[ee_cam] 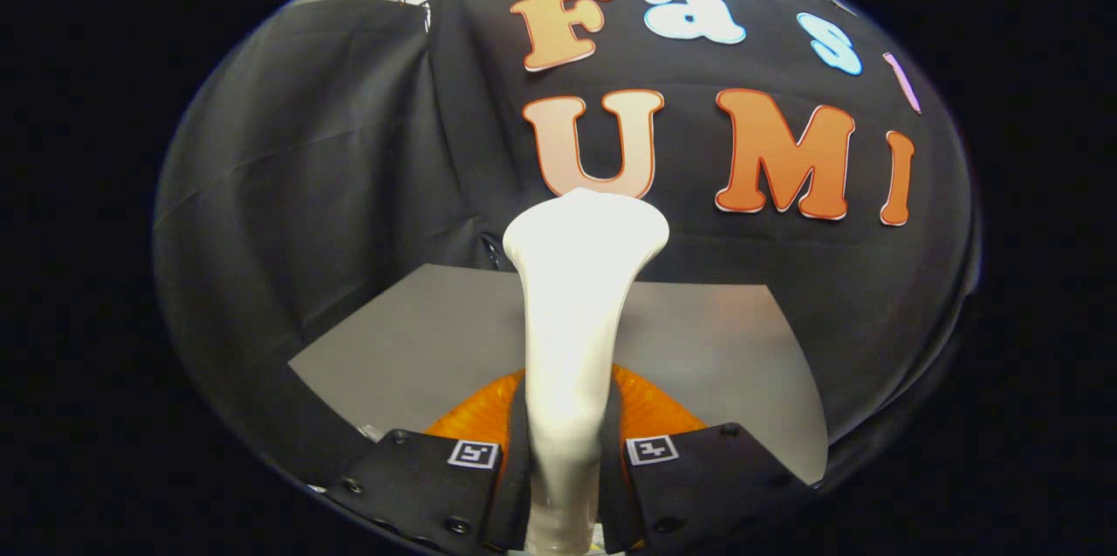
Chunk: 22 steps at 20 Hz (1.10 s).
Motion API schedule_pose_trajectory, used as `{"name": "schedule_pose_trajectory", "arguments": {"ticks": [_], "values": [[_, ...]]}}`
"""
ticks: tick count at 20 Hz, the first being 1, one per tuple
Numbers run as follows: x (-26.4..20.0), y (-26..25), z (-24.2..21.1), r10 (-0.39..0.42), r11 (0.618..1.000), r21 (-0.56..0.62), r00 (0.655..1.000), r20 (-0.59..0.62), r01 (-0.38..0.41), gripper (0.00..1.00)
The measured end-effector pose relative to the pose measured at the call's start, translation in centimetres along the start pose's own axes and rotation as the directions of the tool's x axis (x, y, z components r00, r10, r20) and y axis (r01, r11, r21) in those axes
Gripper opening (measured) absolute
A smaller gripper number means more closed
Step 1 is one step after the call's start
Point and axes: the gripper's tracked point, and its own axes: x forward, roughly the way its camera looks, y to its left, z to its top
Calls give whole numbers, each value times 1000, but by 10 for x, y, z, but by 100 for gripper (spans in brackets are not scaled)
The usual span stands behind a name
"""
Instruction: Iron the clothes twice with a garment steamer, once on the left side and once on the right side.
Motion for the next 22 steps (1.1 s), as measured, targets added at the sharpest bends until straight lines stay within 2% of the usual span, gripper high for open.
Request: {"name": "schedule_pose_trajectory", "arguments": {"ticks": [9,17,22], "values": [[-117,32,30,129,992,-41,975,179,-123,39],[-223,57,56,227,973,-120,920,319,-199,39],[-296,51,60,241,970,-131,887,394,-205,39]]}}
